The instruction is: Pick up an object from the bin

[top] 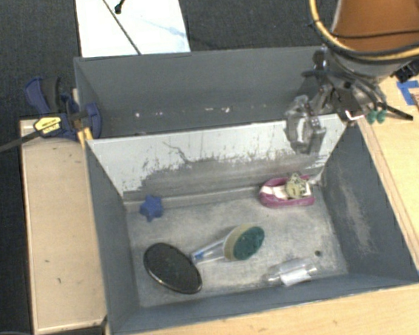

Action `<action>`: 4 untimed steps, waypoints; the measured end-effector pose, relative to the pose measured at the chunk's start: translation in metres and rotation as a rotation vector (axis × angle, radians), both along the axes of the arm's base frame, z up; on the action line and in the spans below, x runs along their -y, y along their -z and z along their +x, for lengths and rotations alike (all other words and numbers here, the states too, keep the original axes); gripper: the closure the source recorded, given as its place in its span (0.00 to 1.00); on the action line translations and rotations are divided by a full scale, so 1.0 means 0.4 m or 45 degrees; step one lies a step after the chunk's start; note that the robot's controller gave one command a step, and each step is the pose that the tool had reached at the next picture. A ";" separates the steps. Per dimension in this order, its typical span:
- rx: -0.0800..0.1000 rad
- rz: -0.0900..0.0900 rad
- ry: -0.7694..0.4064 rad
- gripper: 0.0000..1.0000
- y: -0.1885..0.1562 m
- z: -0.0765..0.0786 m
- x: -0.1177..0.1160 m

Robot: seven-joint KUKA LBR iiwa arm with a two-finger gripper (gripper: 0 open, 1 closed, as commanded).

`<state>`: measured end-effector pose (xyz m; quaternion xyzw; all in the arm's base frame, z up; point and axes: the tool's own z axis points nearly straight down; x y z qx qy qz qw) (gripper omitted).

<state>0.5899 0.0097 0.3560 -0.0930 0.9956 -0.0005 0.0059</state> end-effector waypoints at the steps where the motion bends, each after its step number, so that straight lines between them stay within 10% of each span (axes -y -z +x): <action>1: -0.006 0.000 -0.002 0.00 0.006 -0.002 -0.001; 2: -0.022 0.002 -0.079 0.00 0.198 -0.074 -0.110; 3: -0.023 0.000 -0.049 0.00 0.558 -0.122 -0.064; 4: -0.021 0.000 -0.081 0.00 0.720 -0.110 -0.086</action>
Offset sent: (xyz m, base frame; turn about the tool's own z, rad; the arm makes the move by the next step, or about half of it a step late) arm 0.0000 0.0000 0.0000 0.0000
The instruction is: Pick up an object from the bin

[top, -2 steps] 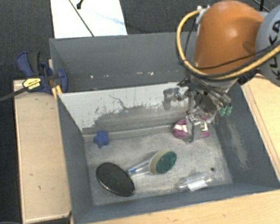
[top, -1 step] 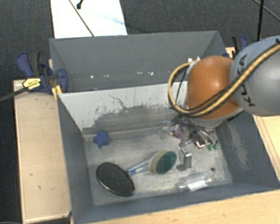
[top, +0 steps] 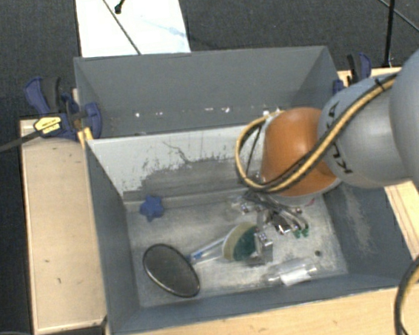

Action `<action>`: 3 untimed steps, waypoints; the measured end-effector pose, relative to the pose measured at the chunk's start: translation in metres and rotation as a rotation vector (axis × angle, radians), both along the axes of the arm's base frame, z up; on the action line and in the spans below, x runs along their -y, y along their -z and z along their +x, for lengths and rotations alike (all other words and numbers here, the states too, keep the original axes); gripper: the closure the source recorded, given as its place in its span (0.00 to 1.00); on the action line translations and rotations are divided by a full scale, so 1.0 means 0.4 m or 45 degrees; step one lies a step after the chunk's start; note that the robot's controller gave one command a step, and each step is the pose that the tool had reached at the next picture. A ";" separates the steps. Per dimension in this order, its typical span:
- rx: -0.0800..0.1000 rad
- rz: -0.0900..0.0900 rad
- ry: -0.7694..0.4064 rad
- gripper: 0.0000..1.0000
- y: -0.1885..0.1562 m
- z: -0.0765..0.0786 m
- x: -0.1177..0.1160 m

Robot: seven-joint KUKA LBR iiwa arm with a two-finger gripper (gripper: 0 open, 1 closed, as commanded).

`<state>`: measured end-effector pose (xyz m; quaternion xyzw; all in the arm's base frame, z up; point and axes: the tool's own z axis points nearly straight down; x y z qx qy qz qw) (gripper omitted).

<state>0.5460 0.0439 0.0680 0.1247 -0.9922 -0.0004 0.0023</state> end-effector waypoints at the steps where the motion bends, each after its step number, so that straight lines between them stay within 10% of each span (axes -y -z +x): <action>1: 0.008 0.000 -0.002 1.00 -0.010 0.005 0.000; 3: 0.018 -0.003 -0.370 1.00 -0.550 -0.010 0.173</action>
Offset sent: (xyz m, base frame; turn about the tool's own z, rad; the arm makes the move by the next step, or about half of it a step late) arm 0.0000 0.0000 0.0000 0.0000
